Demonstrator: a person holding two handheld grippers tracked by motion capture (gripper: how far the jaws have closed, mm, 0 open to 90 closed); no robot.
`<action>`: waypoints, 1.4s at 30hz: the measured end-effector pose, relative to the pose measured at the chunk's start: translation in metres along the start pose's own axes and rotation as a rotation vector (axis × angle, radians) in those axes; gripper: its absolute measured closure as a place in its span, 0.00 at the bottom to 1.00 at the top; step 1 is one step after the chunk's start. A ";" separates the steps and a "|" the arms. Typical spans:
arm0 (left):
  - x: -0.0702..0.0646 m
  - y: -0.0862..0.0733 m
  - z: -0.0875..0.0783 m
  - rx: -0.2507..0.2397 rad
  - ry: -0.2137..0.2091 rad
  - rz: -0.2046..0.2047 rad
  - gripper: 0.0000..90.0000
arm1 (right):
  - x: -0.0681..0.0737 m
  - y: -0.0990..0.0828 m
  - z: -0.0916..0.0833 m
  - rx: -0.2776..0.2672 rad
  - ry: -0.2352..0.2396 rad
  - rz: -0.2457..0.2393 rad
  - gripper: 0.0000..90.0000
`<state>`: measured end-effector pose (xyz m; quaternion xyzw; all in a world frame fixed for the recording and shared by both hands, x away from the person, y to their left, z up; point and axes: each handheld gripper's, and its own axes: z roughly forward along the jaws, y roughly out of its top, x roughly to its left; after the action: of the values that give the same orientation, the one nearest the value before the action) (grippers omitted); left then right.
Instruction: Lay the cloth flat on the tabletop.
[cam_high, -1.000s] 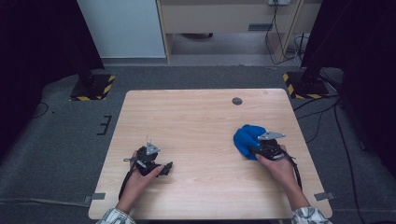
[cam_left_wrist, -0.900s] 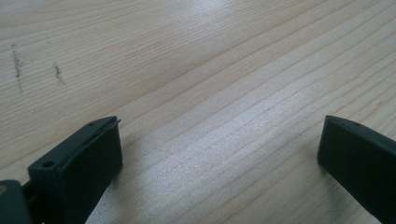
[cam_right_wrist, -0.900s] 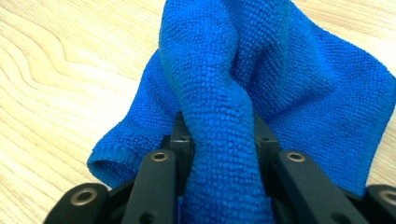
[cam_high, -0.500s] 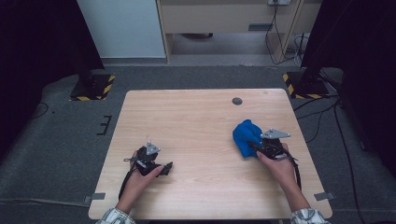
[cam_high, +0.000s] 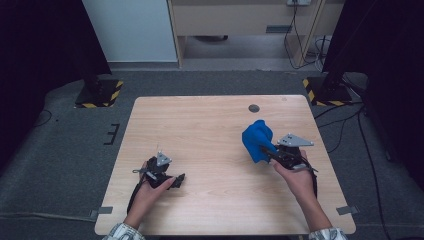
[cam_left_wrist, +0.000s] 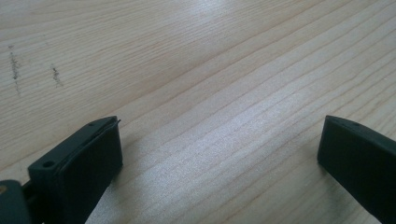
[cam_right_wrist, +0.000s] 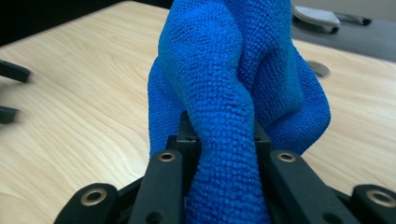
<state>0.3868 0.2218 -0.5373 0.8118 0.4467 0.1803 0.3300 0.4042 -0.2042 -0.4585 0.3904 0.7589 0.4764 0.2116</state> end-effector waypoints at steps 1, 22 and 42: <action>0.000 0.000 0.000 0.000 0.000 0.000 0.00 | 0.003 0.002 0.000 -0.004 0.005 -0.002 0.83; 0.000 0.000 0.000 0.001 0.000 0.000 0.00 | 0.064 0.012 0.030 0.043 0.071 -0.108 0.82; -0.001 0.001 0.001 0.000 0.000 -0.001 0.00 | 0.093 -0.025 0.082 0.205 0.130 -0.102 0.75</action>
<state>0.3874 0.2206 -0.5373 0.8117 0.4470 0.1804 0.3300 0.3952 -0.0910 -0.5138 0.3390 0.8346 0.4094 0.1450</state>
